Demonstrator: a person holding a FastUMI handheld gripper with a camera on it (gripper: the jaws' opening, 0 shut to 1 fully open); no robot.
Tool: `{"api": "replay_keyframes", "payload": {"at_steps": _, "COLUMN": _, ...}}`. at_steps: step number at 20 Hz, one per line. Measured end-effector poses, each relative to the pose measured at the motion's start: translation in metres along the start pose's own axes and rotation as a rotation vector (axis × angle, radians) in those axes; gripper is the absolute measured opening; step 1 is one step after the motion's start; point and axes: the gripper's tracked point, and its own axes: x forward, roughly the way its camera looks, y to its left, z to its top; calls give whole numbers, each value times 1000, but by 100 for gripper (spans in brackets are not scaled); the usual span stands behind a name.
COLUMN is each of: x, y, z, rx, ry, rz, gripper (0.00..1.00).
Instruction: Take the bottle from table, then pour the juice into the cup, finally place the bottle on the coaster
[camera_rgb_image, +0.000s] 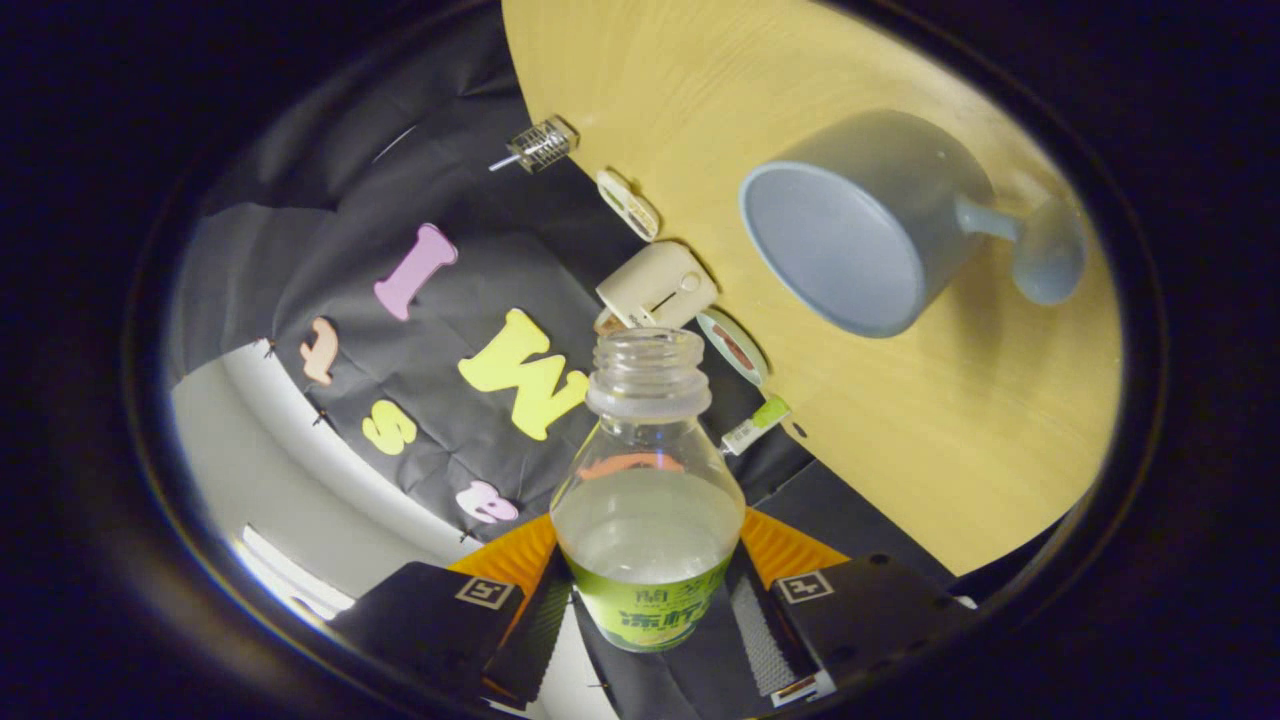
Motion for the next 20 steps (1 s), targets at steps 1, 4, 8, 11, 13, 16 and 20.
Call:
{"api": "replay_keyframes", "payload": {"at_steps": 1, "x": 2, "y": -6, "z": -1, "rx": -39, "ry": -4, "rz": -19, "gripper": 80}}
{"api": "replay_keyframes", "payload": {"at_steps": 4, "x": 3, "y": -36, "z": 2, "rx": -245, "ry": -50, "rz": -183, "gripper": 80}}
{"api": "replay_keyframes", "payload": {"at_steps": 8, "x": -14, "y": -50, "z": 10, "rx": -565, "ry": -110, "rz": -371, "gripper": 80}}
{"api": "replay_keyframes", "payload": {"at_steps": 11, "x": -15, "y": -32, "z": 13, "rx": -647, "ry": -155, "rz": -334, "gripper": 80}}
{"api": "replay_keyframes", "payload": {"at_steps": 13, "x": -17, "y": -25, "z": 14, "rx": -711, "ry": -177, "rz": -300, "gripper": 80}}
{"api": "replay_keyframes", "payload": {"at_steps": 16, "x": -33, "y": -27, "z": 20, "rx": -908, "ry": -222, "rz": -336, "gripper": 80}}
{"api": "replay_keyframes", "payload": {"at_steps": 20, "x": -39, "y": -5, "z": 7, "rx": -1144, "ry": -245, "rz": -307, "gripper": 80}}
